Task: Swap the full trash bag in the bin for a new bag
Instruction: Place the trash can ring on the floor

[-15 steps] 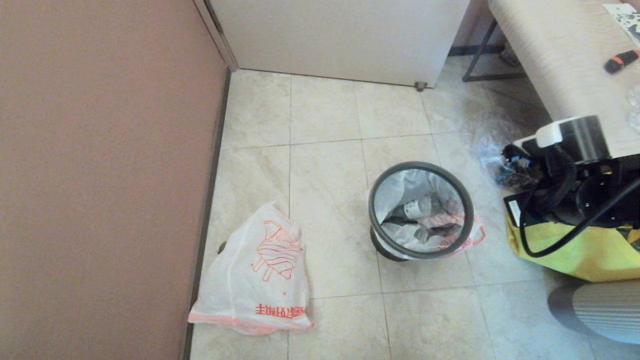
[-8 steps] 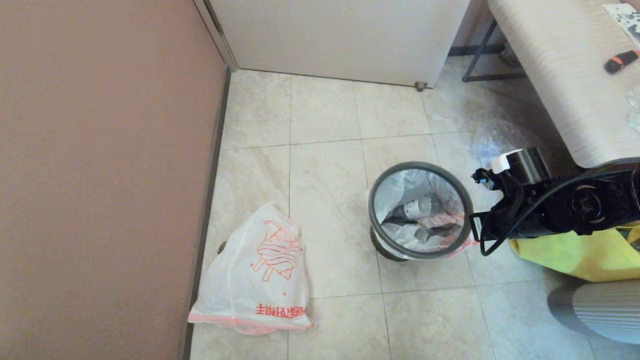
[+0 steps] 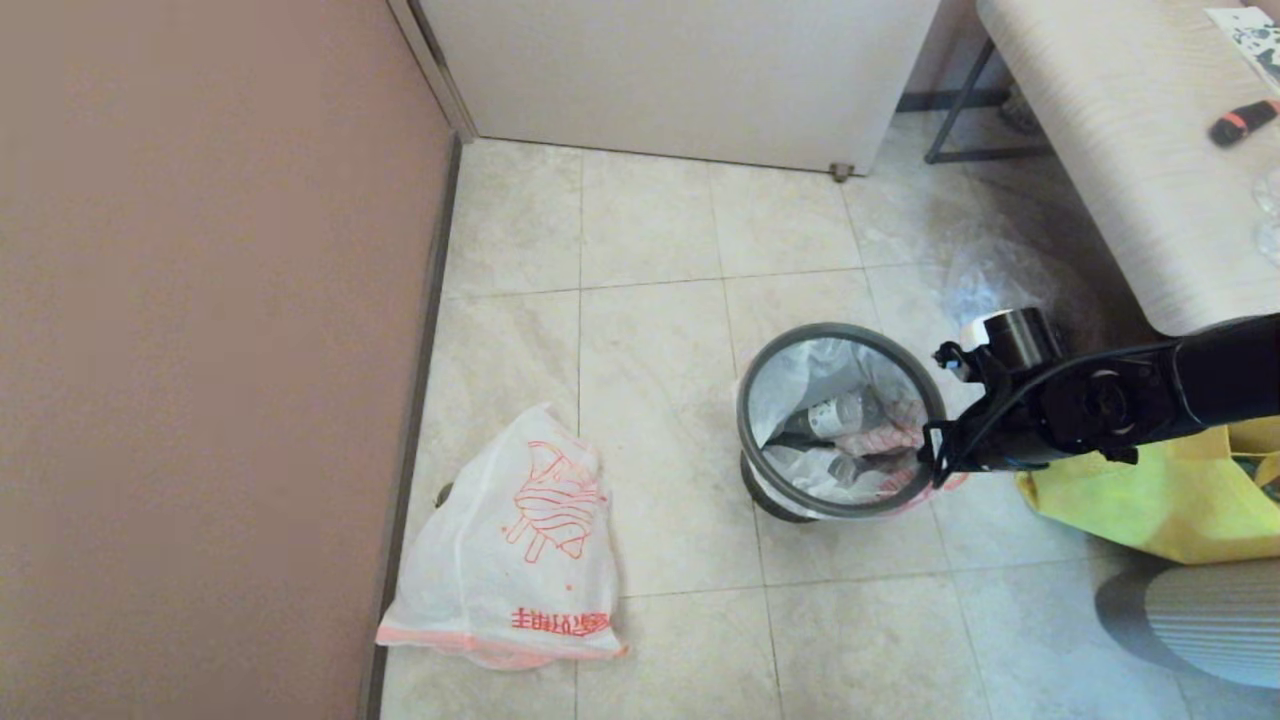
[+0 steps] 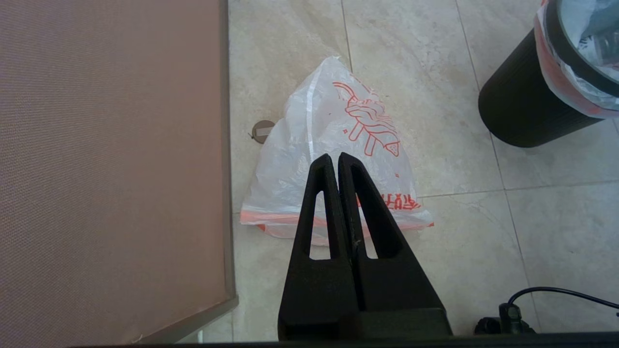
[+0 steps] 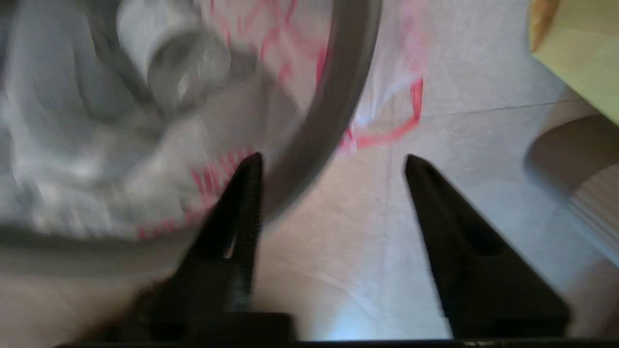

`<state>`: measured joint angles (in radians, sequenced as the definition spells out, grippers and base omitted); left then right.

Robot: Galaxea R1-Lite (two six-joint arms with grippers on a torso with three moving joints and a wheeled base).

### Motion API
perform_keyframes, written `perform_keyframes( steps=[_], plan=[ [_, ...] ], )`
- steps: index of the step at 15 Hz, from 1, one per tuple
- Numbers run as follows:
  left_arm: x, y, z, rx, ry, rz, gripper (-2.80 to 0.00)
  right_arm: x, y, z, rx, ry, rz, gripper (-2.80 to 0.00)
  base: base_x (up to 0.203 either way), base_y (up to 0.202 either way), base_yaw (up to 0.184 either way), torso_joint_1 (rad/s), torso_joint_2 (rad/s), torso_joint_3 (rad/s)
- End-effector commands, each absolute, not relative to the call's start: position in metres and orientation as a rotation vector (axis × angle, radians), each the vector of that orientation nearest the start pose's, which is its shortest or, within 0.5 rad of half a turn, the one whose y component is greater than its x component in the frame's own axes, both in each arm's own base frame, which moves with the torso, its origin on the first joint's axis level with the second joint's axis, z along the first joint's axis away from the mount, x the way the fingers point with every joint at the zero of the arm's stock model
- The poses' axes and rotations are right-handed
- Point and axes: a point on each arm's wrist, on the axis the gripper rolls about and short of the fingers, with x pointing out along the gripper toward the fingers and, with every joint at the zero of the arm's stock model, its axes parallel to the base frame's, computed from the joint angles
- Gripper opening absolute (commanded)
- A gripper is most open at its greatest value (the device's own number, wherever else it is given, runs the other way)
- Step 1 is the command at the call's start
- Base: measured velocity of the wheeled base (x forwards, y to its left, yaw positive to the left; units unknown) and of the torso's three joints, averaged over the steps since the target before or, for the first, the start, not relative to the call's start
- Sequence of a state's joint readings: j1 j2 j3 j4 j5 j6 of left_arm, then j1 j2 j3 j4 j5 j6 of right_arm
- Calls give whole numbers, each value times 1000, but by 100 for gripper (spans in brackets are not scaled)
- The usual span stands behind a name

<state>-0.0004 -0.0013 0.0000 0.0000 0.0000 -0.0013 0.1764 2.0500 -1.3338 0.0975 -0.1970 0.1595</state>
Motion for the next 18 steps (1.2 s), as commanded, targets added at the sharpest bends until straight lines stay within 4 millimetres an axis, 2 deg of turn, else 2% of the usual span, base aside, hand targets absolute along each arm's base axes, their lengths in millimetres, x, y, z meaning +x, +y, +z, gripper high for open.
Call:
perform_keyframes(
  steps=[1, 7, 11, 18],
  plan=[
    [-23, 0, 75, -2, 0, 0, -280, 393, 66, 130, 28, 794, -94, -280, 0, 0, 0, 0, 0, 0],
    [-23, 0, 75, -2, 0, 0, -280, 397, 67, 120, 26, 814, -100, -280, 0, 0, 0, 0, 0, 0],
    [-23, 0, 75, -2, 0, -1, -280, 387, 69, 143, 43, 772, -92, -280, 0, 0, 0, 0, 0, 0],
    [-23, 0, 75, -2, 0, 0, -280, 355, 73, 188, 44, 741, -65, -280, 0, 0, 0, 0, 0, 0]
  ],
)
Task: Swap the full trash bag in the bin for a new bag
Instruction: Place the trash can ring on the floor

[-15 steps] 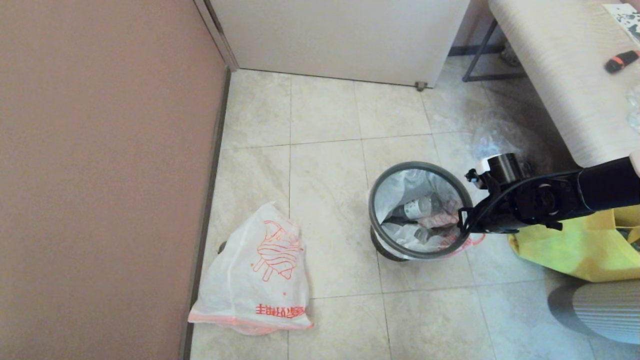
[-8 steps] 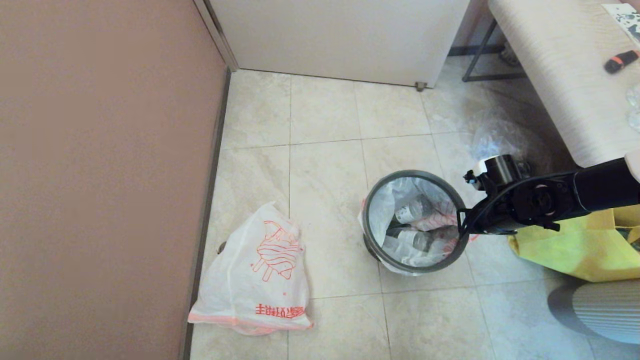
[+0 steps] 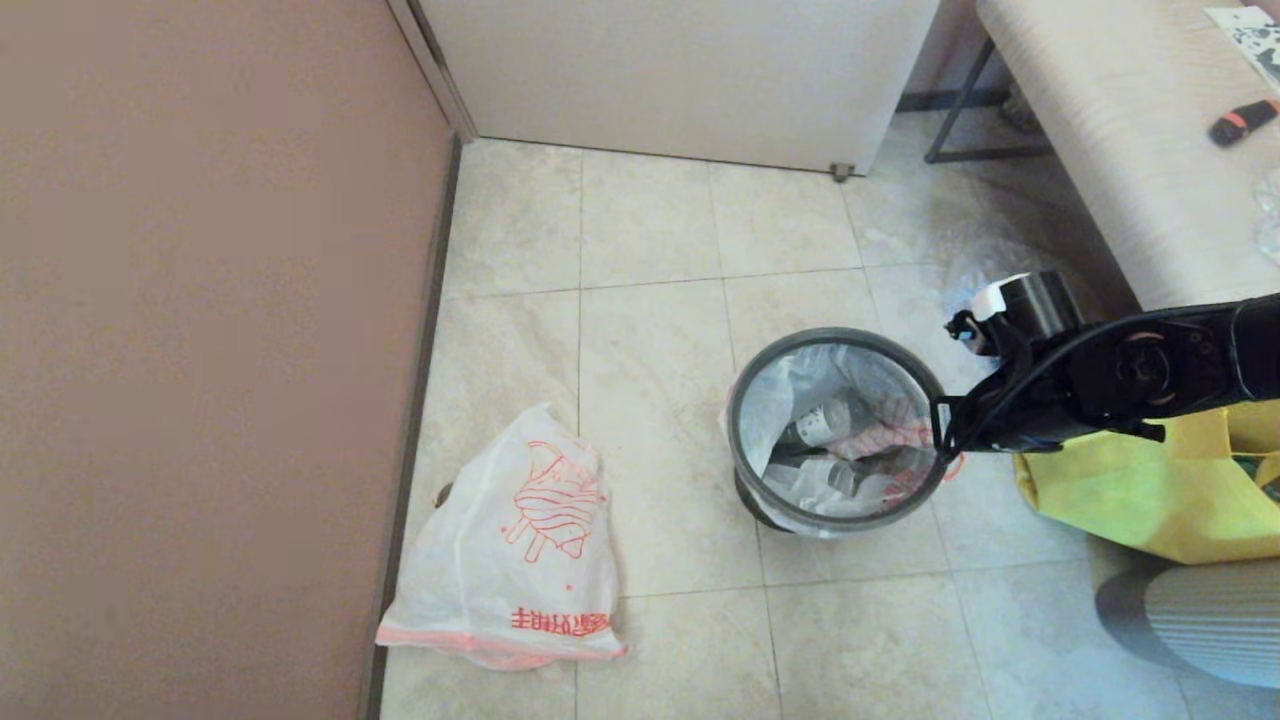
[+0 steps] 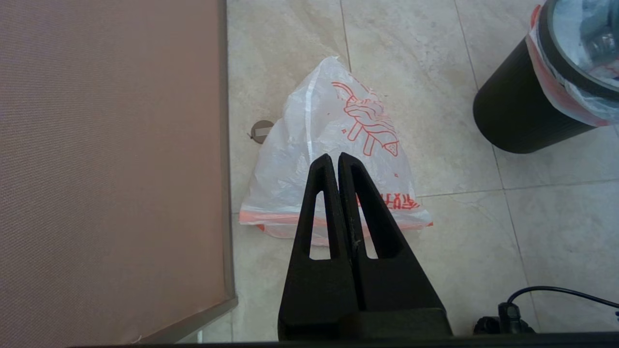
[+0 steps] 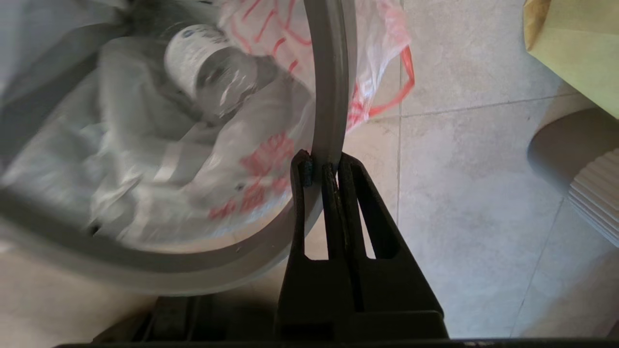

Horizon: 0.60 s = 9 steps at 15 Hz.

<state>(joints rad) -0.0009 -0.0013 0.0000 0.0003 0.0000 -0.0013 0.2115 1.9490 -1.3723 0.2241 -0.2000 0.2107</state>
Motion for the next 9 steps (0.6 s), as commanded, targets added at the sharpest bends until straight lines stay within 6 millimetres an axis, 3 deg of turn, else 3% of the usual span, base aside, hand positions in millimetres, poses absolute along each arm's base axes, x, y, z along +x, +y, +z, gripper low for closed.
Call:
perform_keyframes(
  steps=[1, 7, 9],
  plan=[
    [-23, 0, 75, -2, 0, 0, -280, 346, 72, 195, 49, 752, -67, -280, 0, 0, 0, 0, 0, 0],
    [-23, 0, 75, -2, 0, -1, -280, 266, 55, 245, 88, 838, -99, -280, 0, 0, 0, 0, 0, 0],
    [-23, 0, 75, -2, 0, 0, -280, 245, 51, 252, 83, 861, -102, -280, 0, 0, 0, 0, 0, 0]
  ],
)
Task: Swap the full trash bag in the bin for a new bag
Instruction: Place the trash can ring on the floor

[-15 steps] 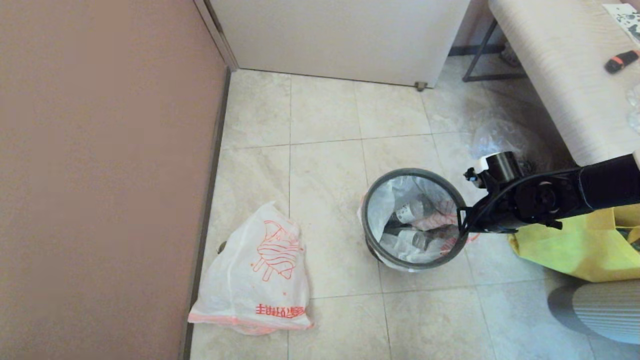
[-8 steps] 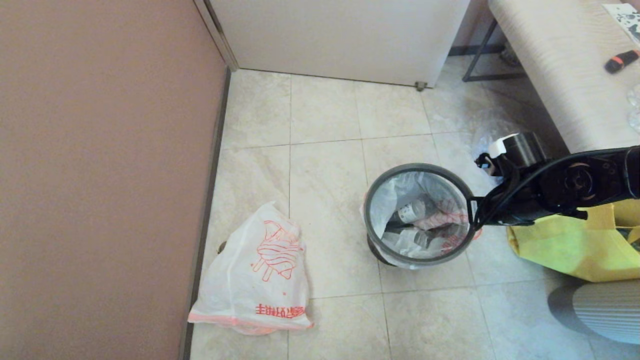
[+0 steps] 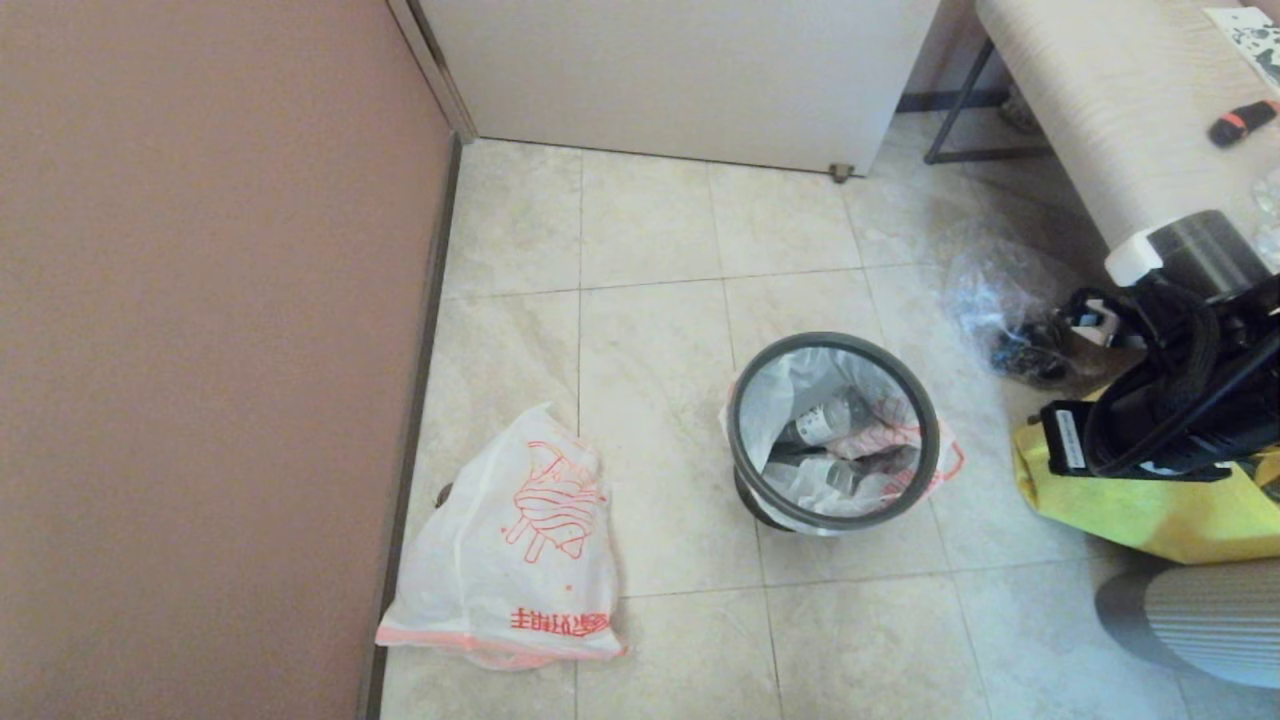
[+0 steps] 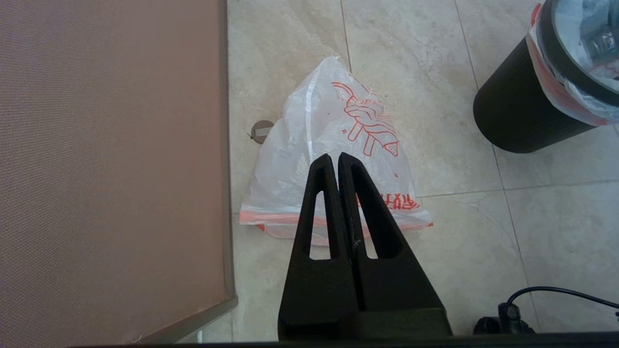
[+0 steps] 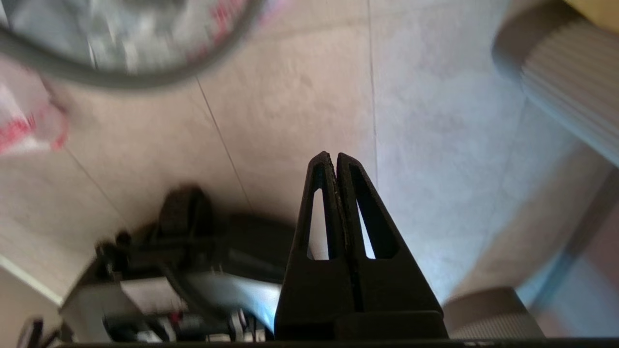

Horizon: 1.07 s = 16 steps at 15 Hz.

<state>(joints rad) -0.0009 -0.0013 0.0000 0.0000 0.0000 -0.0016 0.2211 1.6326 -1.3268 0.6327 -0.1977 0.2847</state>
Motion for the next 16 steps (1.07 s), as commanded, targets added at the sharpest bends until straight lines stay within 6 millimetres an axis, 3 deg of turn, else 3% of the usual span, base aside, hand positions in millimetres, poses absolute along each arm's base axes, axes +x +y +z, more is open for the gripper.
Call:
perform_keyframes(
  steps=[1, 3, 5, 6, 10, 13, 16],
  plan=[
    [-23, 0, 75, -2, 0, -1, -280, 244, 51, 249, 79, 876, -104, -280, 0, 0, 0, 0, 0, 0],
    [-23, 0, 75, -2, 0, -2, -280, 256, 54, 236, 82, 909, -113, -280, 0, 0, 0, 0, 0, 0],
    [-23, 0, 75, -2, 0, 0, -280, 282, 62, 216, 93, 914, -119, -280, 0, 0, 0, 0, 0, 0],
    [-23, 0, 75, -2, 0, -1, -280, 295, 65, 204, 94, 916, -122, 0, 0, 0, 0, 0, 0, 0],
    [-23, 0, 75, -2, 0, -2, -280, 360, 77, 155, 101, 871, -123, 0, 0, 0, 0, 0, 0, 0],
    [-23, 0, 75, -2, 0, -1, -280, 397, 83, 140, 106, 834, -125, 0, 0, 0, 0, 0, 0, 0],
    [-23, 0, 75, -2, 0, 0, -280, 416, 81, 131, 102, 816, -155, 0, 0, 0, 0, 0, 0, 0]
  ],
)
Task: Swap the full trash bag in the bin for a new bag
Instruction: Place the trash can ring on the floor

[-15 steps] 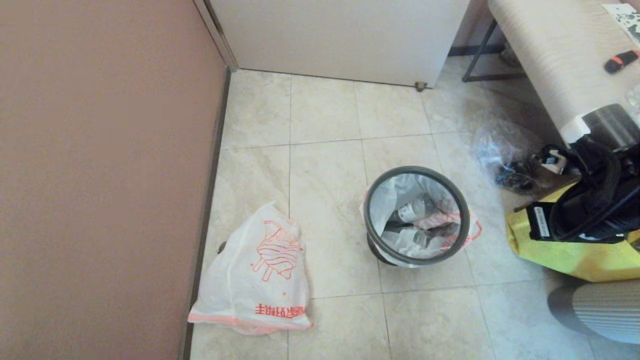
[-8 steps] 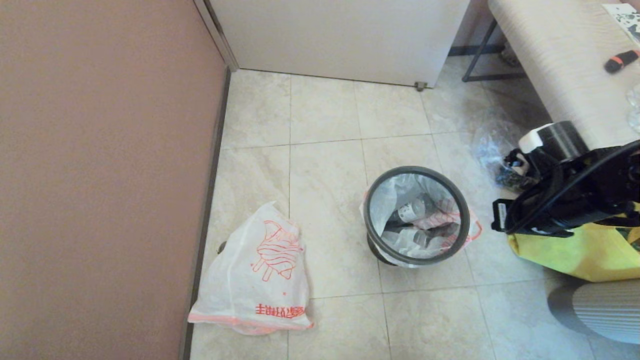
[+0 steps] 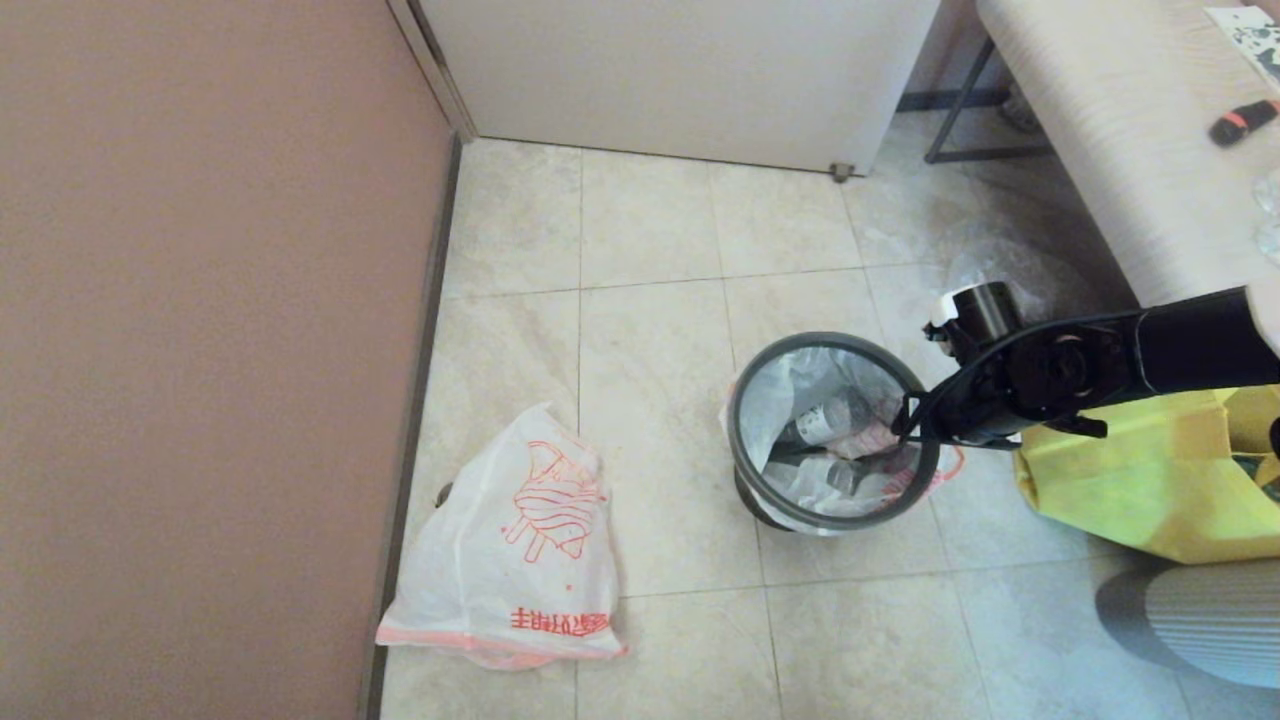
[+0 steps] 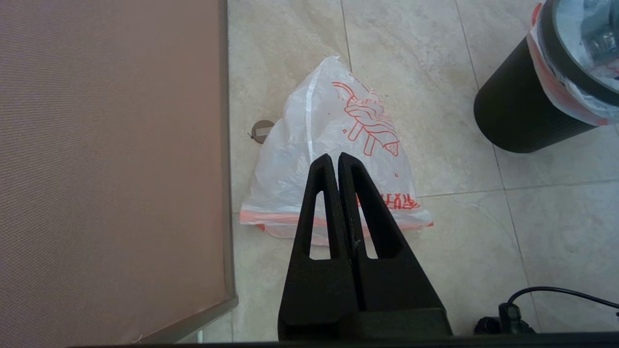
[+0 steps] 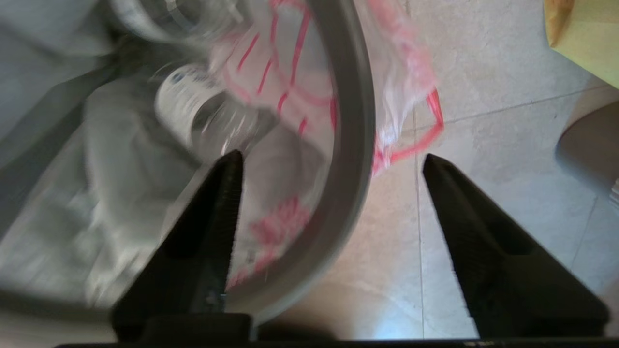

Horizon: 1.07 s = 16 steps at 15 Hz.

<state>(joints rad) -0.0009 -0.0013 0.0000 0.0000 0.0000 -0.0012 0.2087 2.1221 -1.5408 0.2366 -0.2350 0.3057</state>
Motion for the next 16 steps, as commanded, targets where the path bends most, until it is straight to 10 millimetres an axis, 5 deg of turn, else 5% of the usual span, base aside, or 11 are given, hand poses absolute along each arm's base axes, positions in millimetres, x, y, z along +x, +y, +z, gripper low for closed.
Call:
perform_keyframes(
  steps=[1, 2, 10, 16],
  plan=[
    [-23, 0, 75, -2, 0, -1, -280, 419, 80, 129, 103, 815, -161, 0, 0, 0, 0, 0, 0, 0],
    [-23, 0, 75, -2, 0, 0, -280, 422, 79, 127, 104, 817, -166, -280, 0, 0, 0, 0, 0, 0],
    [-23, 0, 75, -2, 0, -2, -280, 417, 76, 139, 100, 794, -194, -280, 0, 0, 0, 0, 0, 0],
    [-23, 0, 75, -2, 0, -1, -280, 385, 79, 180, 92, 796, -175, -280, 0, 0, 0, 0, 0, 0]
  ],
)
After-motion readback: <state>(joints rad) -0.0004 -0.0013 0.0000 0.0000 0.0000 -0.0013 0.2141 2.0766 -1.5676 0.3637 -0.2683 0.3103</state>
